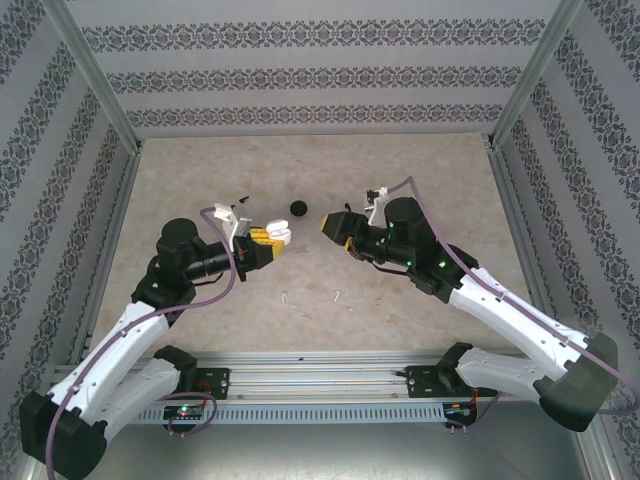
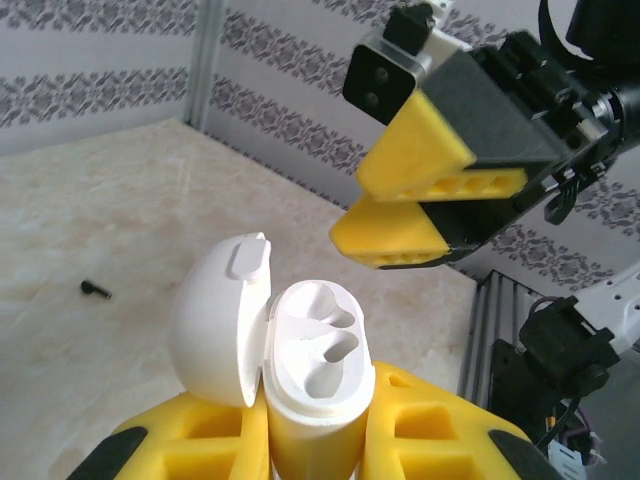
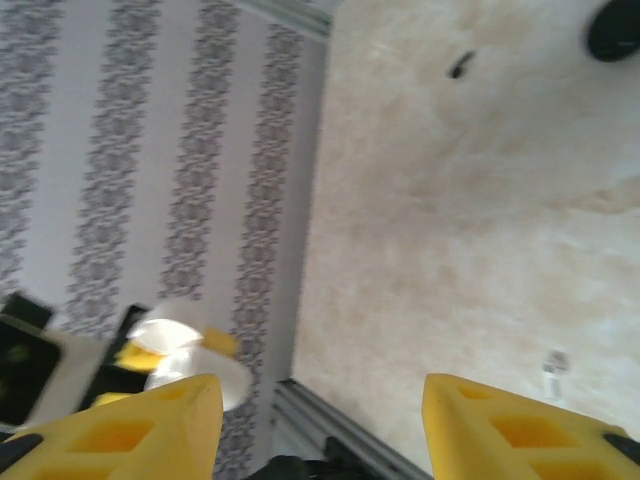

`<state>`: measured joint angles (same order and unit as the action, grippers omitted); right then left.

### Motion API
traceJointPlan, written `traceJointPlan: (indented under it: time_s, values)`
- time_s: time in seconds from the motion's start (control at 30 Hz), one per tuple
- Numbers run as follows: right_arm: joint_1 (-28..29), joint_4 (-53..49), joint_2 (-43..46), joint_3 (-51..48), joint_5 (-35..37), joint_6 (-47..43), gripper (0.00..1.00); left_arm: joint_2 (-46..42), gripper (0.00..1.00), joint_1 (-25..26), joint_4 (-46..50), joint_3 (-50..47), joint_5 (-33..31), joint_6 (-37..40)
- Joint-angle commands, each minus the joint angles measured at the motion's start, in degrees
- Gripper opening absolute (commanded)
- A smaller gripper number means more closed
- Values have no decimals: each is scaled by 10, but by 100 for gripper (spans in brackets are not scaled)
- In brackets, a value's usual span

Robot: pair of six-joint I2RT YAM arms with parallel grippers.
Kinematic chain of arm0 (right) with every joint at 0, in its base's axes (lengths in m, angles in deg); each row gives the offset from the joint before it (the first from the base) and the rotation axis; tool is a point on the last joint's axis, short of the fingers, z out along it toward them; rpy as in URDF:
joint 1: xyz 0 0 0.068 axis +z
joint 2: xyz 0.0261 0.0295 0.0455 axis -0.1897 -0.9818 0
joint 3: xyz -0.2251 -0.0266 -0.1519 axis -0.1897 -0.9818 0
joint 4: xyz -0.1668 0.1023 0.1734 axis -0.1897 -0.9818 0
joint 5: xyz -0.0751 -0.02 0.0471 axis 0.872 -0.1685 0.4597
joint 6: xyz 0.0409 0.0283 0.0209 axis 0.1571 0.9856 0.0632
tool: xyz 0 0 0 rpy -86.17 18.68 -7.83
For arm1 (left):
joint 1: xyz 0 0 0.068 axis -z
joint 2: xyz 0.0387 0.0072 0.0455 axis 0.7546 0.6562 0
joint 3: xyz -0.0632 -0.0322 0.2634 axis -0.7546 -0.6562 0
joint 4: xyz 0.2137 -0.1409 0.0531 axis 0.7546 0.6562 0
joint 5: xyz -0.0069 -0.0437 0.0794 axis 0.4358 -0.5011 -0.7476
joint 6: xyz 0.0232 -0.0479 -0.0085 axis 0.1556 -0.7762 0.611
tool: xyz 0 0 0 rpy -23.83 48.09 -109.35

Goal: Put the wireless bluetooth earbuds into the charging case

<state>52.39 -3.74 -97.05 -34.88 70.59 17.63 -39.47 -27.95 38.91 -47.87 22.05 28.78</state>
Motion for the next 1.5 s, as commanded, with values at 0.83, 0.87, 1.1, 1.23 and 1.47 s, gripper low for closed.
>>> traceJointPlan:
  time_s: [0.83,0.87,1.1,1.23,1.47]
  values:
    - [137,-220,-476,244,72,-122,40,-207,9,4,250,-71,-117,7]
    - [137,-225,-482,248,71,-123,39,-207,9,3,244,-74,-114,6]
    - [143,-260,-530,291,65,-140,40,-206,9,3,243,-77,-112,13]
    - [149,-275,-553,315,64,-149,39,-206,9,4,239,-82,-109,12]
    - [149,-289,-579,338,54,-162,27,-205,9,4,235,-84,-107,11]
